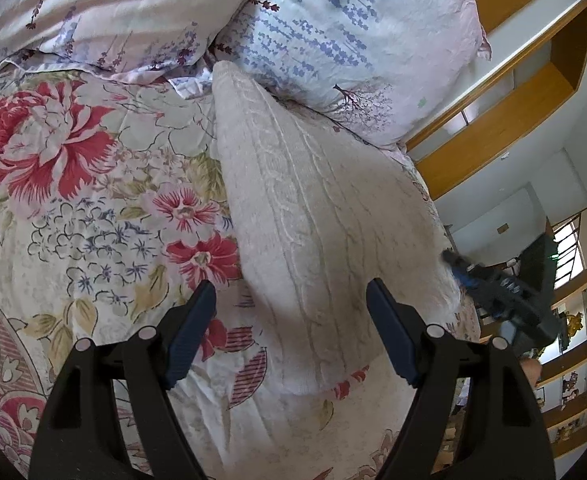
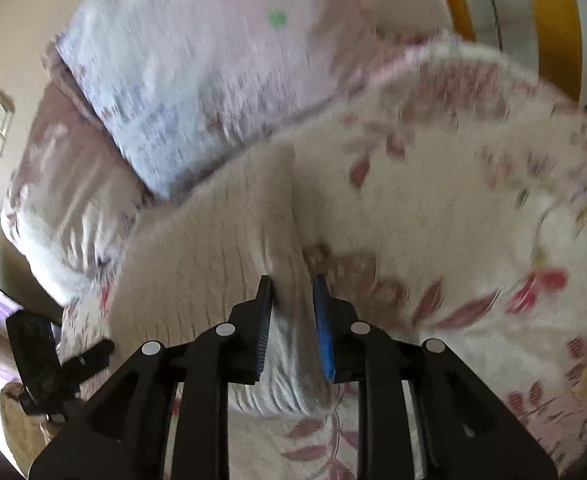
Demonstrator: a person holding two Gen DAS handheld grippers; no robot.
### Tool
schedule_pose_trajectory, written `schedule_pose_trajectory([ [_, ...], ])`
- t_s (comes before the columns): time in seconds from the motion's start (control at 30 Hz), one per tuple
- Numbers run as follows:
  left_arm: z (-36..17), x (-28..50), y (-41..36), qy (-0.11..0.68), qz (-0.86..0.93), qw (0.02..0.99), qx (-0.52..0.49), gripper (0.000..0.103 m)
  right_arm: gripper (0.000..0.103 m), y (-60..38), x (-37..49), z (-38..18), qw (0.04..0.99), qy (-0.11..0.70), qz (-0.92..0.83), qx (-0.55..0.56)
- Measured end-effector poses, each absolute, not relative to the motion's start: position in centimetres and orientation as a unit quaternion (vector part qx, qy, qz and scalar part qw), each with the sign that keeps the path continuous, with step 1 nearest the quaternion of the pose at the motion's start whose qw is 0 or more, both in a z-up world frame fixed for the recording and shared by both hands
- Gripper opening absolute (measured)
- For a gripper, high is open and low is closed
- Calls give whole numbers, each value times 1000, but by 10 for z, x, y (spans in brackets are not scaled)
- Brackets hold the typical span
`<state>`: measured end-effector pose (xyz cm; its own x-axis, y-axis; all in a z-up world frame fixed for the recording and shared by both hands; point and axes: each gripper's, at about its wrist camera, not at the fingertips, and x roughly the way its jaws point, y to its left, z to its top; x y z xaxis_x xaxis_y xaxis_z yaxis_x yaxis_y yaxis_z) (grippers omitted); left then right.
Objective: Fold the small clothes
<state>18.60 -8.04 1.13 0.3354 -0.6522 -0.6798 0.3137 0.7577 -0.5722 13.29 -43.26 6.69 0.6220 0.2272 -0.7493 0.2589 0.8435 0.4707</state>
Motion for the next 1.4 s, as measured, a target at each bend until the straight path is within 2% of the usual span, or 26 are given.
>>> schedule_pose_trajectory([
  [0.1, 16, 192, -83, 489, -294, 804, -166, 77, 36, -427, 142, 88, 879, 407, -11, 248],
  [0.43, 25, 222, -101, 481, -256, 828, -132, 78, 36, -393, 200, 79, 871, 445, 27, 209],
  [0.57, 17, 230, -106, 494, -245, 824, -127, 79, 36, -396, 208, 44, 843, 493, -1, 216],
  [0.8, 18, 231, -107, 492, -244, 827, -123, 80, 36, -399, 195, 51, 851, 476, 3, 221],
  [1.0, 49, 213, -105, 411, -266, 863, -123, 80, 38, -396, 186, 80, 874, 436, 14, 216],
  [1.13, 55, 207, -128, 400, -296, 864, -77, 80, 38, -396, 186, 78, 873, 438, 16, 215],
  [1.2, 49, 209, -137, 414, -292, 860, -55, 80, 43, -394, 188, 69, 867, 454, 7, 206],
  [1.27, 44, 208, -144, 418, -284, 862, -30, 81, 44, -391, 190, 51, 854, 482, -1, 195],
  [1.4, 33, 205, -155, 418, -267, 868, 20, 90, 44, -386, 182, 47, 865, 469, -5, 176],
])
